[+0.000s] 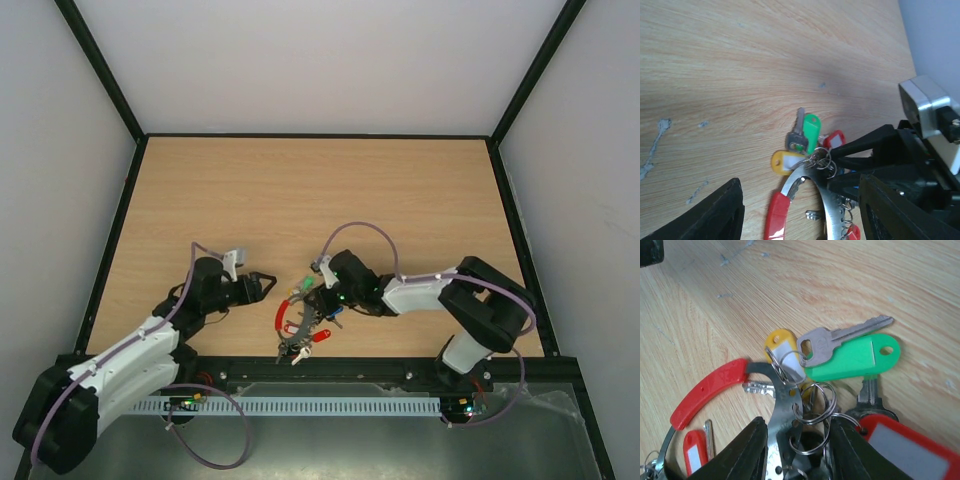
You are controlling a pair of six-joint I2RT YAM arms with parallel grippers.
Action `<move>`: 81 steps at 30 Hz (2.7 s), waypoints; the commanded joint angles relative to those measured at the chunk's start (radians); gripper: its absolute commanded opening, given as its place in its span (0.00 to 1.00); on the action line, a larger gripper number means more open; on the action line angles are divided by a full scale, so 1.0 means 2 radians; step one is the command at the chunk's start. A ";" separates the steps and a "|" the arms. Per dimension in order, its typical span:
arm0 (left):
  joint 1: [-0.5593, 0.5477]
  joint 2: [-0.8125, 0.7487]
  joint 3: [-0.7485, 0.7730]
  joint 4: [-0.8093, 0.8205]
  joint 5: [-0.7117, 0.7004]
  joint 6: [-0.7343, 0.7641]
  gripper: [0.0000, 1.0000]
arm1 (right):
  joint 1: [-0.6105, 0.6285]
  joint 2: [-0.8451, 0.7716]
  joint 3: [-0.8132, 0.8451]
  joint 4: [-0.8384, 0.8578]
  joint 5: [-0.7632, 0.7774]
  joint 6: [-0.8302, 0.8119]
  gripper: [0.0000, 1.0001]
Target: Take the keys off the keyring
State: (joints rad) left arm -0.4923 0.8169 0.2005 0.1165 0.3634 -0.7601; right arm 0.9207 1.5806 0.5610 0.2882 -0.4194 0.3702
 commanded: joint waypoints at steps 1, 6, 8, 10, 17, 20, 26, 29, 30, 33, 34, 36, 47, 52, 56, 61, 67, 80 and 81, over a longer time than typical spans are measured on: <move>0.004 -0.015 -0.003 0.010 0.009 0.003 0.62 | 0.003 0.019 0.018 0.033 -0.006 -0.039 0.35; 0.005 -0.009 -0.004 0.026 0.022 0.016 0.62 | 0.003 0.025 0.035 0.016 -0.007 -0.048 0.35; 0.003 0.001 -0.006 0.041 0.026 0.039 0.56 | 0.003 0.010 0.032 0.012 0.000 -0.045 0.37; -0.006 0.020 -0.005 0.052 0.010 0.071 0.49 | 0.001 -0.012 0.023 0.009 0.008 -0.040 0.39; -0.074 0.137 0.024 0.108 -0.038 0.139 0.40 | -0.035 -0.089 -0.029 0.027 -0.004 0.000 0.48; -0.082 0.174 0.031 0.122 -0.039 0.158 0.40 | -0.054 -0.126 -0.053 0.043 -0.023 0.018 0.51; -0.082 0.203 0.016 0.177 -0.031 0.183 0.49 | -0.079 -0.192 -0.090 0.069 -0.055 0.046 0.55; -0.081 0.229 0.022 0.199 -0.026 0.194 0.51 | -0.081 -0.210 -0.099 0.076 -0.061 0.054 0.56; -0.081 0.239 0.025 0.205 -0.025 0.199 0.51 | -0.081 -0.215 -0.101 0.079 -0.062 0.057 0.56; -0.080 0.266 0.036 0.219 -0.014 0.210 0.49 | -0.081 -0.228 -0.110 0.089 -0.066 0.066 0.56; -0.079 0.278 0.040 0.223 -0.010 0.213 0.48 | -0.081 -0.231 -0.112 0.090 -0.067 0.069 0.56; -0.078 0.294 0.047 0.229 0.007 0.217 0.47 | -0.081 -0.239 -0.118 0.093 -0.068 0.075 0.56; -0.075 0.341 0.055 0.261 0.044 0.210 0.34 | -0.081 -0.262 -0.148 0.112 -0.066 0.094 0.57; -0.075 0.341 0.052 0.259 0.043 0.204 0.26 | -0.081 -0.261 -0.151 0.121 -0.066 0.097 0.57; -0.076 0.346 0.054 0.250 0.037 0.200 0.20 | -0.082 -0.258 -0.150 0.126 -0.068 0.099 0.57; -0.076 0.341 0.054 0.244 0.034 0.196 0.08 | -0.081 -0.259 -0.151 0.128 -0.065 0.103 0.57; -0.076 0.301 0.051 0.228 0.040 0.191 0.02 | -0.081 -0.275 -0.150 0.120 -0.058 0.111 0.59; -0.082 0.107 0.077 0.136 0.049 0.198 0.02 | -0.081 -0.383 -0.137 0.088 -0.029 0.180 0.64; -0.083 0.096 0.083 0.130 0.053 0.195 0.02 | -0.081 -0.394 -0.139 0.092 -0.037 0.175 0.65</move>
State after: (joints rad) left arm -0.6514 1.0920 0.3077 0.4419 0.4458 -0.3672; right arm 0.7601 0.8822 0.2741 0.4450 -0.4736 0.6857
